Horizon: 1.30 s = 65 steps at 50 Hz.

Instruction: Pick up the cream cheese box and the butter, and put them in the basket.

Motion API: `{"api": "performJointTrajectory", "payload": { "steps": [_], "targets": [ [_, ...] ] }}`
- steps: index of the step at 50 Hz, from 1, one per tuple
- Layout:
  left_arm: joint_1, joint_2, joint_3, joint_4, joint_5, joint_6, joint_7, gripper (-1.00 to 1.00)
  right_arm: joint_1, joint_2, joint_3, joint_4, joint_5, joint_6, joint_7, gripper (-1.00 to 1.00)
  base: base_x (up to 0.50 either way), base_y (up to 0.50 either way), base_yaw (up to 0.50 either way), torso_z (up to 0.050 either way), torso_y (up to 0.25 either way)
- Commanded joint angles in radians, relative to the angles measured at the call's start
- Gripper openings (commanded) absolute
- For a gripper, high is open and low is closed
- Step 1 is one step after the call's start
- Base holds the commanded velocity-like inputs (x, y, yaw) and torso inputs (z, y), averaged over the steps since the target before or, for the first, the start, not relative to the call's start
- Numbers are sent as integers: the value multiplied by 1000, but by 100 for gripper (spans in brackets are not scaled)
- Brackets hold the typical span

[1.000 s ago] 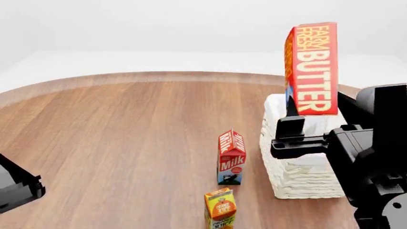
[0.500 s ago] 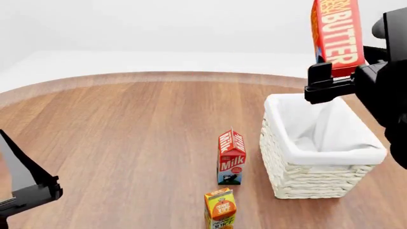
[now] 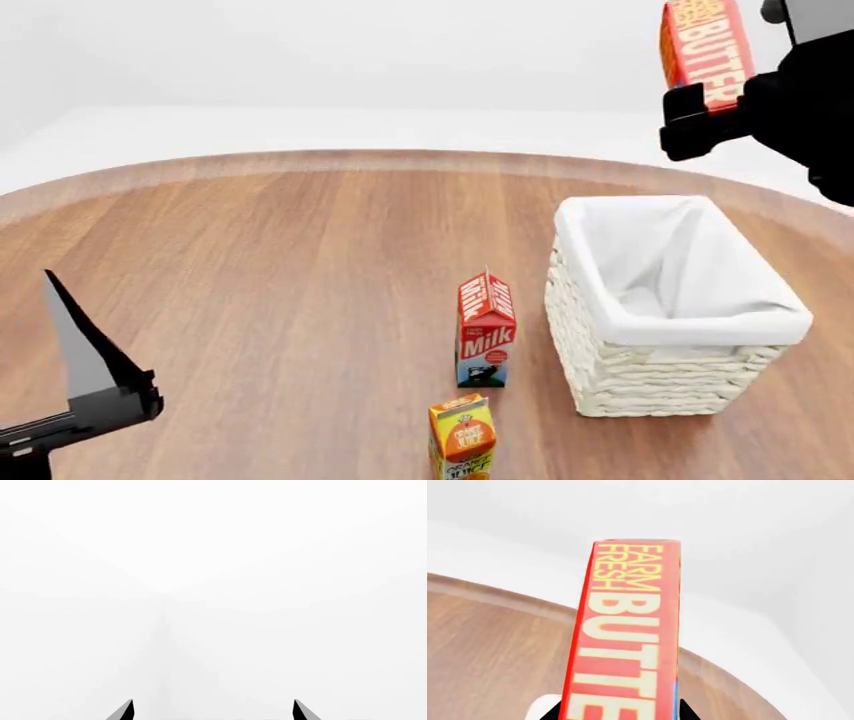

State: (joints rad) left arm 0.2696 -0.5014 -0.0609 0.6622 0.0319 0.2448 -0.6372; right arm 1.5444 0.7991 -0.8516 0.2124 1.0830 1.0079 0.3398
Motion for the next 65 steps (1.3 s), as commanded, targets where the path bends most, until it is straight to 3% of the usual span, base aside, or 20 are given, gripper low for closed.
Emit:
{"api": "performJointTrajectory", "payload": {
  "steps": [1, 13, 29, 65],
  "targets": [
    [-6, 24, -1, -1, 17, -5, 29, 100, 49, -82, -53, 183, -181, -42, -176, -100, 0, 0, 0, 0, 0],
    [-10, 24, 15, -5, 19, -5, 34, 100, 55, -132, -121, 308, -245, -90, -285, -100, 0, 0, 0, 1, 1],
    [-16, 26, 35, -17, 25, 1, 38, 100, -21, -75, -99, 260, -209, -83, -248, -100, 0, 0, 0, 1, 2],
    [-19, 23, 51, -35, 23, 18, 40, 100, -128, -54, -103, 232, -186, -93, -232, -100, 0, 0, 0, 0, 1]
  ]
}}
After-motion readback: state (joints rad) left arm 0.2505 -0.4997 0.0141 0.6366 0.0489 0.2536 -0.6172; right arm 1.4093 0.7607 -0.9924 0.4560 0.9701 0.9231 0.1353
